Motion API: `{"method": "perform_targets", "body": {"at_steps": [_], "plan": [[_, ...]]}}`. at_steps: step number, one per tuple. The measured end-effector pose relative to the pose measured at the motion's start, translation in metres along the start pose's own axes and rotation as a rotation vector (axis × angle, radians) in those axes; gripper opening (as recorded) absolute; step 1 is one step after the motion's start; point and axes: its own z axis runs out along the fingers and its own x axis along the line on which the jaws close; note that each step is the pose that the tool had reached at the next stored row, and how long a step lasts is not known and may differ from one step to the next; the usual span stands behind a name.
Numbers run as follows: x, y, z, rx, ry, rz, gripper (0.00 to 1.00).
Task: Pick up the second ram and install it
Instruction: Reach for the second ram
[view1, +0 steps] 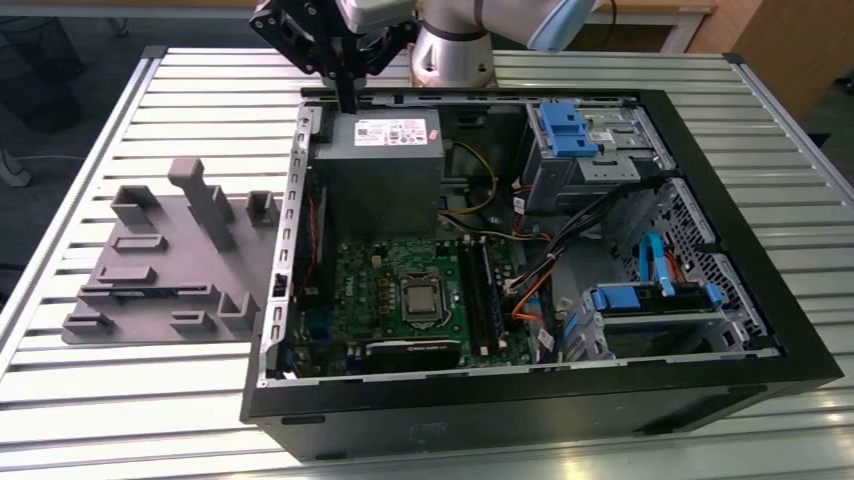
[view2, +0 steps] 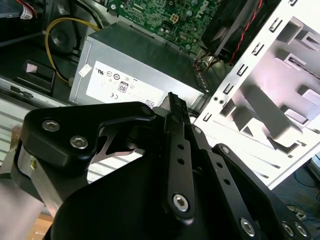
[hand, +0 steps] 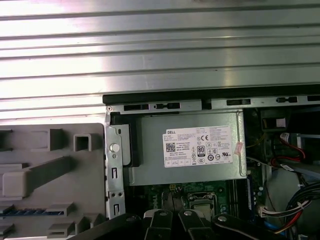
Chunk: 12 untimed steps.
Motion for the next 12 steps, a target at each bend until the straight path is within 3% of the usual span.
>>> {"method": "perform_targets", "body": {"at_steps": [12], "plan": [[0.0032,-0.0003,0.0002,0.0,0.0,0.0,0.11]]}}
